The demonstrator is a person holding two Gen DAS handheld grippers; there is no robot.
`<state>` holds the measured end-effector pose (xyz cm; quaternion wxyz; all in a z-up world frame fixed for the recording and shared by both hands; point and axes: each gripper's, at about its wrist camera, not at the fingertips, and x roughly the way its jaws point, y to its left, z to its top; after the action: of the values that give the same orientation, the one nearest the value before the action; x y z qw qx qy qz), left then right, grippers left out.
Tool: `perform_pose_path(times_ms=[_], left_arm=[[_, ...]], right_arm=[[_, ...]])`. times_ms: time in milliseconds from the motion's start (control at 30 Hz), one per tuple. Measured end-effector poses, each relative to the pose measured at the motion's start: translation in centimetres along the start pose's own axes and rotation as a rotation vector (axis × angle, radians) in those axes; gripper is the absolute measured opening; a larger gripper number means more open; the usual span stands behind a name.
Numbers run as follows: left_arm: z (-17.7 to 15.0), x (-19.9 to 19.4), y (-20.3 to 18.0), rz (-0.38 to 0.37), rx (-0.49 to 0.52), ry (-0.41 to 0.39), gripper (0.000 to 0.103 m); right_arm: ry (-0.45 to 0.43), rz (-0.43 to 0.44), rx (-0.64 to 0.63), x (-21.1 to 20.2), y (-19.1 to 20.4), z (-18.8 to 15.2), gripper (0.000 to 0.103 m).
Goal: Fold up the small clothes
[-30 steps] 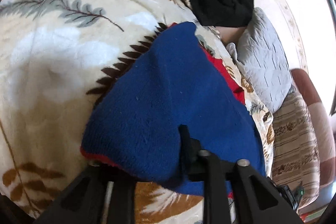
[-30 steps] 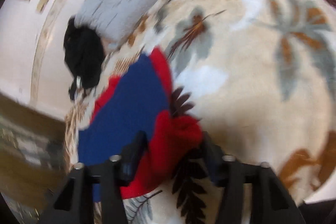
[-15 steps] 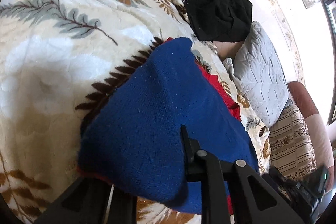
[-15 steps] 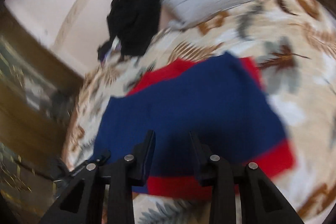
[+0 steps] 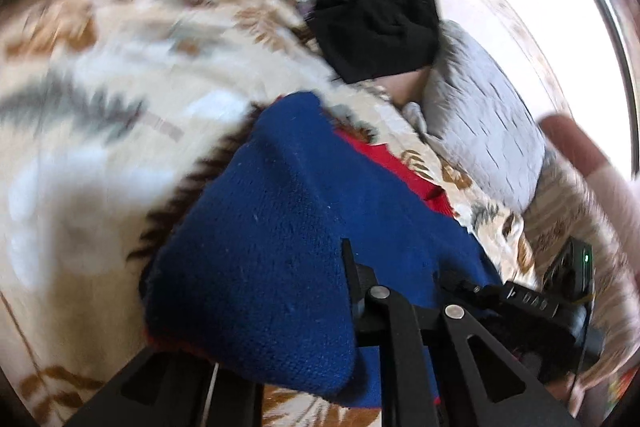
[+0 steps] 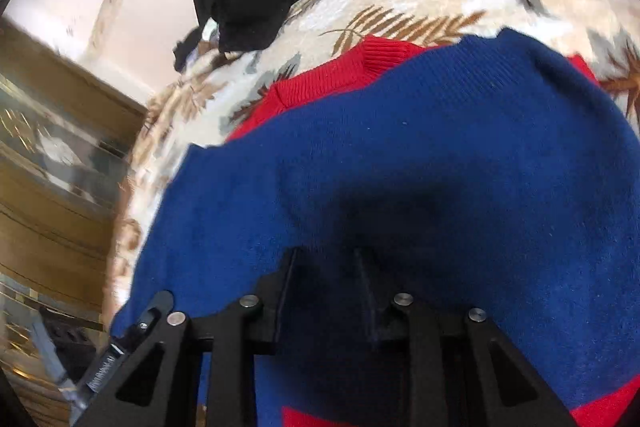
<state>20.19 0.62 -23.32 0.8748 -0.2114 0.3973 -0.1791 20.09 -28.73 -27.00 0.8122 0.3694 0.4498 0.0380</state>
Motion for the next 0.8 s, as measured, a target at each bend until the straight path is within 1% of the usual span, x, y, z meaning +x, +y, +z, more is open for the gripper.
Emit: perform_pose_path(times_ms=[67,100,167,233,267,367,433,500,567,633,667,700,733,767,800], left_arm=[[0.4,-0.8,-1.8,-0.021,0.071,-0.024,0.014],[0.4,-0.9,-2.6,-0.024,0.102,-0.033,0.014],[0.5,-1.3,-5.0,-0.033,0.193,-0.049,0.014],[0.3,-1.3,-7.0,-0.046,0.257,-0.053,0.014],[0.0,-1.1,-8.6,-0.053,0.307,-0.057,0.014],[-1.3,-0.3,-12.6,-0.082,0.41,-0.057,0.014],[-2.2,0.3,-14.8,-0.098,0.466,-0.048,0.014],[-4.0,1.9,-17.4,-0.099,0.547,-0.007,0.014],[-6.3,4.2,-19.4,-0.076,0.638,0.067,0.014],[-8.1,6.5,-20.1,-0.053,0.685,0.139,0.018],[-8.6,7.1,-20.1,-0.043,0.699,0.164,0.021],[-8.9,6.9,-20.1,-0.037,0.725,0.145,0.022],[-8.7,6.2,-20.1,-0.055,0.747,0.128,0.025],[-8.3,5.5,-20.1,-0.1,0.753,0.138,0.036],[-7.7,4.8,-19.6,-0.156,0.742,0.162,0.048]], right_arm=[[-0.007,0.04,0.036,-1.5,-0.8,0.4,0.032],[-0.024,0.048,0.036,-2.3,-1.2,0.6,0.035],[-0.056,0.069,0.047,-4.2,-2.0,1.3,0.035],[-0.083,0.116,0.078,-5.9,-3.2,1.7,0.035],[-0.098,0.142,0.099,-6.8,-4.2,2.0,0.035],[-0.126,0.172,0.133,-8.6,-6.1,2.2,0.035],[-0.125,0.203,0.156,-9.2,-7.2,2.3,0.035],[-0.114,0.229,0.187,-9.3,-8.3,2.6,0.035],[-0.086,0.254,0.237,-8.9,-9.6,3.0,0.035],[-0.07,0.286,0.297,-8.6,-10.9,3.2,0.036],[-0.06,0.299,0.32,-8.2,-11.2,3.4,0.038],[-0.049,0.304,0.335,-8.1,-11.6,3.5,0.05],[-0.034,0.314,0.356,-7.6,-11.6,3.6,0.063],[-0.03,0.334,0.371,-7.3,-11.6,3.6,0.075],[-0.03,0.335,0.365,-7.1,-11.3,3.7,0.075]])
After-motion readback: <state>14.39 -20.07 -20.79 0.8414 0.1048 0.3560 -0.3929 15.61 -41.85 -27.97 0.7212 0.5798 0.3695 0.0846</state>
